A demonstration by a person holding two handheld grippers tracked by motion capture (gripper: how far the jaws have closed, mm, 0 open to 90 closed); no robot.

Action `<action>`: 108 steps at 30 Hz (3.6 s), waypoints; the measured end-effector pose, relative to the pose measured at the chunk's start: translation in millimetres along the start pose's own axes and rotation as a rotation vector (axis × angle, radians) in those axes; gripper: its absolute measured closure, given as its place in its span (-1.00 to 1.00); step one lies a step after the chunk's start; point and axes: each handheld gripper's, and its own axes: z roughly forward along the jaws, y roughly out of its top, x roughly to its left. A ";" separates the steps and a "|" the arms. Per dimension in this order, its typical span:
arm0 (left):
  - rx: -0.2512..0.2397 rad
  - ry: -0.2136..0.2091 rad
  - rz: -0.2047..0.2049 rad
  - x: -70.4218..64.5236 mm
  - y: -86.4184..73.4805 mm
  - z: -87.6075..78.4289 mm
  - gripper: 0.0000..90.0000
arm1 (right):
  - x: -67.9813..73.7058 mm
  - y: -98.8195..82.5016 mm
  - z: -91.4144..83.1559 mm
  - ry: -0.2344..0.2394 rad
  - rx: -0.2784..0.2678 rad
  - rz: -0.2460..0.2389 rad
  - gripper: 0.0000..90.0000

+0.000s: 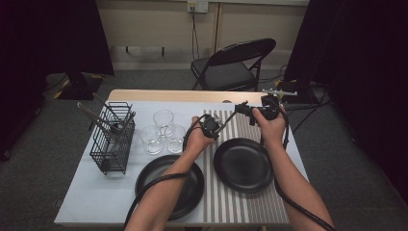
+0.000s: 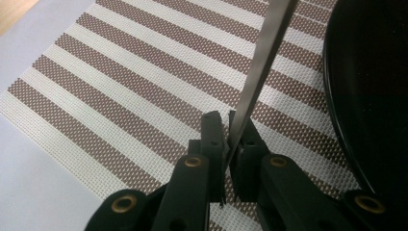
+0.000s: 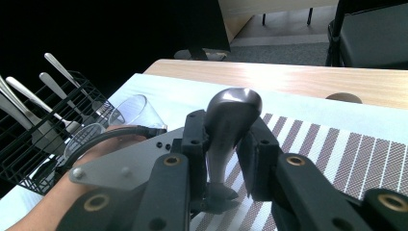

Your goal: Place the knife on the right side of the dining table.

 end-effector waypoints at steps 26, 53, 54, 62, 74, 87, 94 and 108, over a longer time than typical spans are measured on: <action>0.031 0.005 0.083 -3.7 1.9 -3.5 0.98 | -6.2 0.3 3.1 -0.065 -0.029 0.006 0.31; 0.066 0.015 0.062 -1.1 0.6 -3.1 0.98 | -4.2 -8.6 -22.3 -0.171 -0.058 -0.089 -0.35; 0.067 0.016 0.062 -1.2 0.8 -3.1 0.98 | -4.1 -11.9 -24.0 -0.168 -0.057 -0.088 -0.37; 0.074 0.011 0.060 -1.2 1.2 -3.4 0.98 | -5.1 -35.6 -32.5 -0.170 -0.028 -0.096 -0.44; 0.080 0.010 0.053 -1.2 2.1 -3.2 0.98 | -8.3 -60.2 -40.5 -0.193 0.011 -0.115 -0.46; 0.078 0.011 0.047 -1.0 2.0 -3.0 0.98 | -2.5 -73.0 -40.0 -0.179 0.045 -0.150 -0.49; 0.083 0.013 0.049 -1.3 2.3 -3.2 0.98 | -1.8 -73.8 -39.6 -0.175 0.045 -0.151 -0.49; 0.085 0.015 0.048 -2.2 2.7 -3.0 0.98 | -4.2 -77.4 -40.1 -0.173 0.053 -0.146 -0.49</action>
